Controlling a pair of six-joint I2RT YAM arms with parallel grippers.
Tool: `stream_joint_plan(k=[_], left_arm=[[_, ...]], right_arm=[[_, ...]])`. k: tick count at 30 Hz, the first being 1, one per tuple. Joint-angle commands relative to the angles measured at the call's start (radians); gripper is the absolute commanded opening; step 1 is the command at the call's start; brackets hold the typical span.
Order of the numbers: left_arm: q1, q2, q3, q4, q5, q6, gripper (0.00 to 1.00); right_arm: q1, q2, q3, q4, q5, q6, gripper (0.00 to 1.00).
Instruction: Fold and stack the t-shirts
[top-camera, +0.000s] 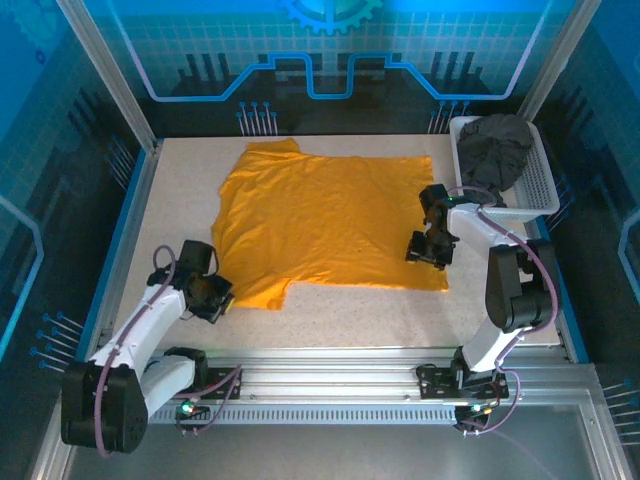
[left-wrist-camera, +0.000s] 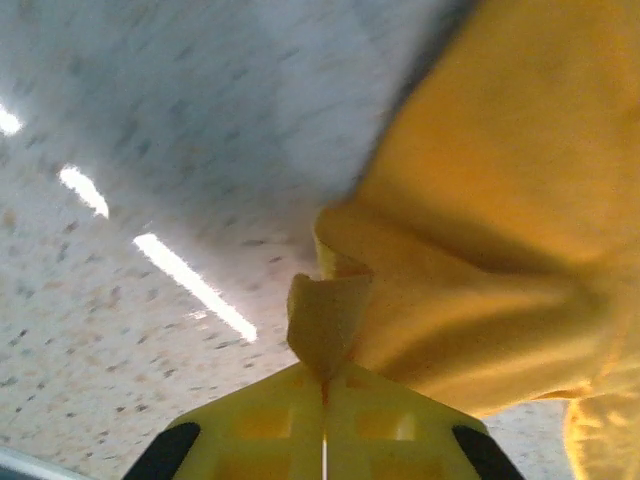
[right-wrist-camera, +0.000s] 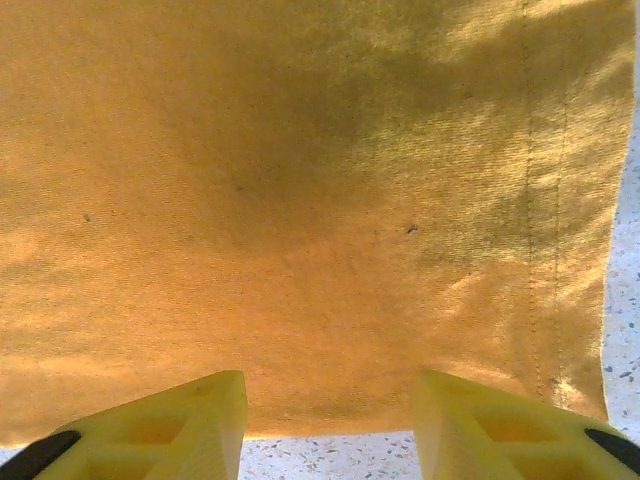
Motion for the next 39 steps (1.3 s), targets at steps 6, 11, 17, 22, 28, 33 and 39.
stream_joint_plan(k=[6, 11, 17, 22, 28, 33, 39], left_arm=[[-0.009, -0.054, 0.022, -0.12, 0.002, 0.012, 0.41], [-0.009, -0.042, 0.075, -0.174, -0.08, 0.067, 0.43], [-0.006, -0.068, 0.044, -0.161, -0.135, 0.079, 0.43], [-0.007, -0.002, 0.004, -0.033, -0.089, 0.165, 0.39], [-0.008, 0.085, -0.02, 0.024, -0.086, 0.25, 0.38], [-0.008, 0.13, -0.056, 0.144, -0.062, 0.282, 0.31], [-0.015, 0.101, -0.096, 0.151, -0.014, 0.261, 0.02]], right_arm=[[0.001, -0.029, -0.022, 0.003, -0.009, 0.0, 0.47], [0.001, -0.048, -0.033, 0.0, 0.0, -0.009, 0.47], [-0.004, -0.077, -0.059, -0.002, 0.008, -0.02, 0.47], [-0.011, -0.085, -0.067, -0.006, 0.008, -0.029, 0.47], [-0.02, -0.08, -0.059, -0.006, 0.004, -0.029, 0.47], [-0.022, -0.073, -0.058, -0.003, -0.001, -0.024, 0.47], [-0.026, -0.1, -0.071, -0.016, 0.028, -0.013, 0.47]])
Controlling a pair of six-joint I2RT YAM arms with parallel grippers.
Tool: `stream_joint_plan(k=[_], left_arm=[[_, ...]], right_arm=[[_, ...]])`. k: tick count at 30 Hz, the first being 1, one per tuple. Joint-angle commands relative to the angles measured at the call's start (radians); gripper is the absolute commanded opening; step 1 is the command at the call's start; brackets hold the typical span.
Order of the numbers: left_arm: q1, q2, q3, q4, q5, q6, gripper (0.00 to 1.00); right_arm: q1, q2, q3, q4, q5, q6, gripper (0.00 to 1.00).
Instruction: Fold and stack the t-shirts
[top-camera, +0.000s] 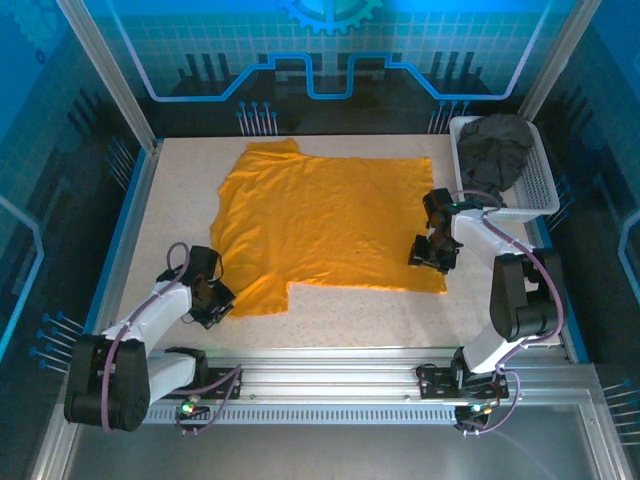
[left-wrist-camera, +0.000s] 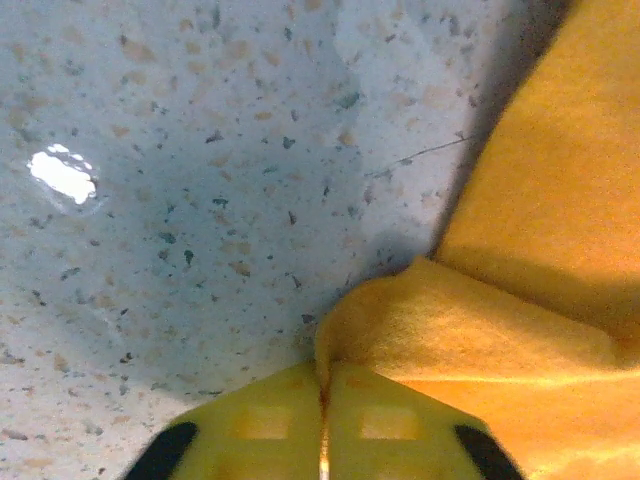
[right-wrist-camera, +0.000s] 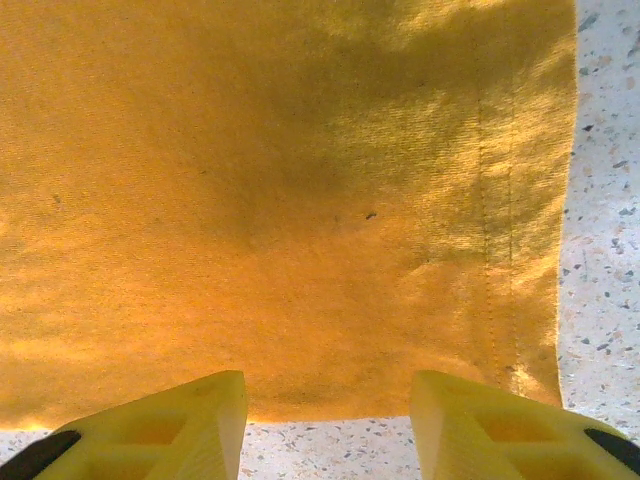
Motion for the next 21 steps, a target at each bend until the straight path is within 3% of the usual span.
stream_joint_plan(k=[1, 6, 10, 15, 21], left_arm=[[-0.012, -0.047, -0.037, 0.006, 0.069, -0.015, 0.0], [-0.046, -0.232, -0.029, -0.154, 0.092, -0.199, 0.0], [-0.063, -0.286, -0.007, -0.234, 0.134, -0.337, 0.0], [-0.076, -0.289, 0.055, -0.295, 0.132, -0.362, 0.0], [-0.078, -0.293, 0.053, -0.292, 0.114, -0.358, 0.0]], right_arm=[[-0.022, -0.052, -0.021, -0.029, 0.032, 0.011, 0.47], [-0.086, -0.166, -0.097, -0.019, 0.056, 0.049, 0.47], [-0.173, -0.243, -0.187, -0.001, 0.041, 0.088, 0.48], [-0.291, -0.245, -0.268, 0.075, -0.084, 0.114, 0.48], [-0.299, -0.14, -0.28, 0.137, -0.146, 0.12, 0.43]])
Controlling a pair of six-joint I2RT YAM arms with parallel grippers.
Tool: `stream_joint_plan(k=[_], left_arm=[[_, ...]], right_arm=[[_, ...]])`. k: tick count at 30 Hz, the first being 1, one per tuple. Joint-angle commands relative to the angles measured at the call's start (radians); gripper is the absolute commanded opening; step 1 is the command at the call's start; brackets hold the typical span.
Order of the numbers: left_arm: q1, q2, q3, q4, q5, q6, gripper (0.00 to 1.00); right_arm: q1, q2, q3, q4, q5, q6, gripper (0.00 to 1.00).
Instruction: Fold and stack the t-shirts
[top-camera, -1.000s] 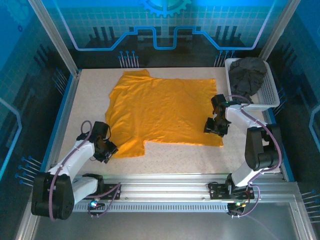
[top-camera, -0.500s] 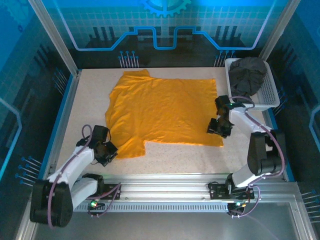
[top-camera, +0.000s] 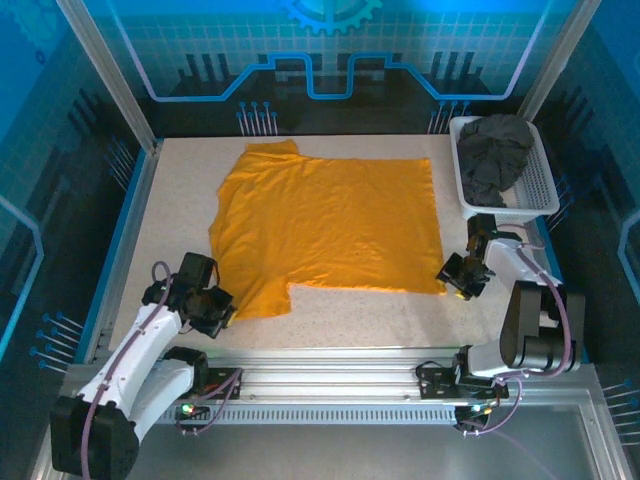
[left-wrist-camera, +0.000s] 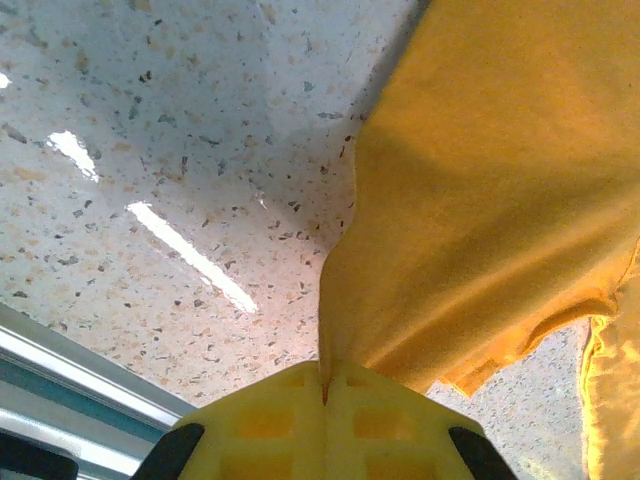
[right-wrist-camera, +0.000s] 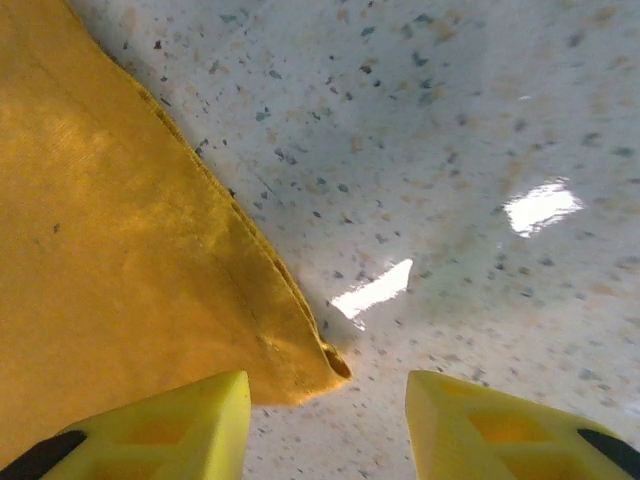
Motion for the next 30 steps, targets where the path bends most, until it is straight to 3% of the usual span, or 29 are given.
stream_joint_plan(k=[1, 13, 21, 25, 30], left_arm=[[-0.008, -0.02, 0.007, -0.057, -0.005, -0.025, 0.0], [-0.01, -0.069, -0.034, -0.051, -0.021, -0.037, 0.0], [-0.011, -0.083, -0.017, -0.086, 0.01, -0.027, 0.0], [-0.01, -0.134, -0.018, -0.109, 0.014, -0.057, 0.0], [-0.006, -0.023, 0.085, 0.117, 0.003, -0.045, 0.0]], right_arm=[[-0.011, 0.04, -0.016, 0.051, -0.069, 0.019, 0.42], [0.004, 0.059, -0.05, 0.039, -0.047, 0.045, 0.36], [0.024, 0.049, -0.005, -0.043, 0.03, 0.051, 0.0], [0.034, -0.029, 0.013, -0.123, 0.075, 0.019, 0.0], [0.048, -0.022, 0.089, -0.157, 0.026, 0.006, 0.0]])
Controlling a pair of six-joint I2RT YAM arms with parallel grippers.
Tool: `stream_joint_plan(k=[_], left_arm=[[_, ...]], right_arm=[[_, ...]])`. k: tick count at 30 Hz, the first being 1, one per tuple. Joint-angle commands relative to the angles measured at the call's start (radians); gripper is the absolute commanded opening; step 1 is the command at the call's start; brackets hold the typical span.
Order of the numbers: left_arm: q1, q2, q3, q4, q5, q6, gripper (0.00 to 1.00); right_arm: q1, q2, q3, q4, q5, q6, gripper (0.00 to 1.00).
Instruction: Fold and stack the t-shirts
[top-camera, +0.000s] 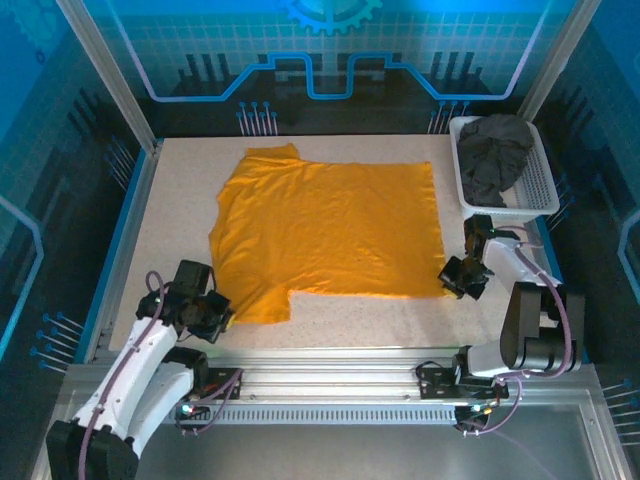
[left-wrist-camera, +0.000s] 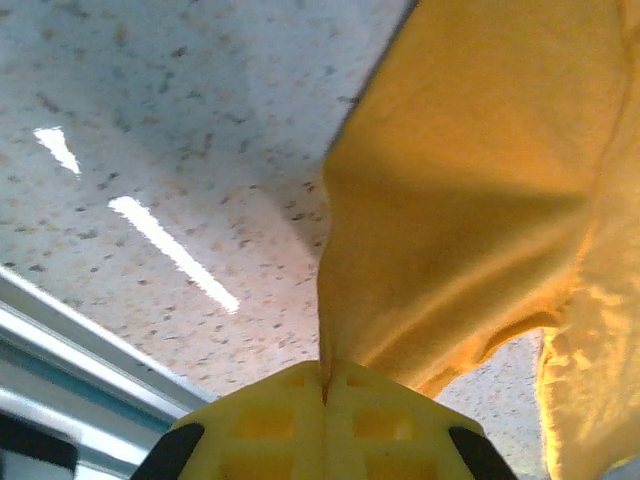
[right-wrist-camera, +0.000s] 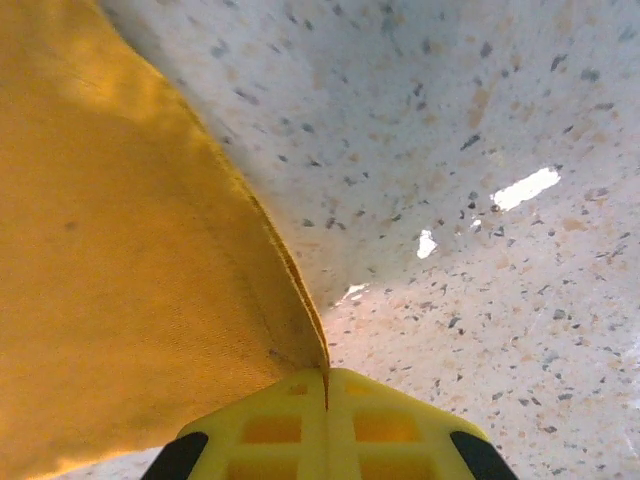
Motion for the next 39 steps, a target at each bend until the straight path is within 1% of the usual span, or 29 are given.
stream_joint_plan(k=[1, 3, 6, 10, 15, 21, 27, 33, 39], left_arm=[[0.001, 0.123, 0.13, 0.171, 0.0, 0.028, 0.0], [0.013, 0.252, 0.248, 0.22, -0.004, 0.107, 0.0], [0.047, 0.415, 0.403, 0.256, 0.002, 0.183, 0.0], [0.104, 0.567, 0.553, 0.31, 0.015, 0.239, 0.0], [0.146, 0.735, 0.731, 0.338, 0.035, 0.315, 0.0], [0.162, 0.849, 0.857, 0.356, 0.044, 0.38, 0.0], [0.162, 0.939, 0.948, 0.314, 0.051, 0.481, 0.0], [0.162, 1.001, 0.982, 0.287, 0.032, 0.554, 0.0], [0.163, 1.055, 1.017, 0.276, 0.01, 0.59, 0.0]], right_arm=[[0.02, 0.021, 0.097, -0.063, -0.017, -0.018, 0.0], [0.018, 0.055, 0.148, -0.07, -0.032, -0.009, 0.0], [0.019, 0.105, 0.216, -0.075, -0.047, 0.013, 0.0], [0.017, 0.176, 0.307, -0.086, -0.048, 0.05, 0.0], [0.013, 0.24, 0.394, -0.094, 0.009, 0.095, 0.0], [0.013, 0.308, 0.469, -0.088, 0.021, 0.128, 0.0], [0.028, 0.368, 0.543, -0.103, 0.031, 0.12, 0.0], [0.043, 0.423, 0.6, -0.117, 0.049, 0.1, 0.0], [0.056, 0.476, 0.644, -0.117, 0.054, 0.088, 0.0]])
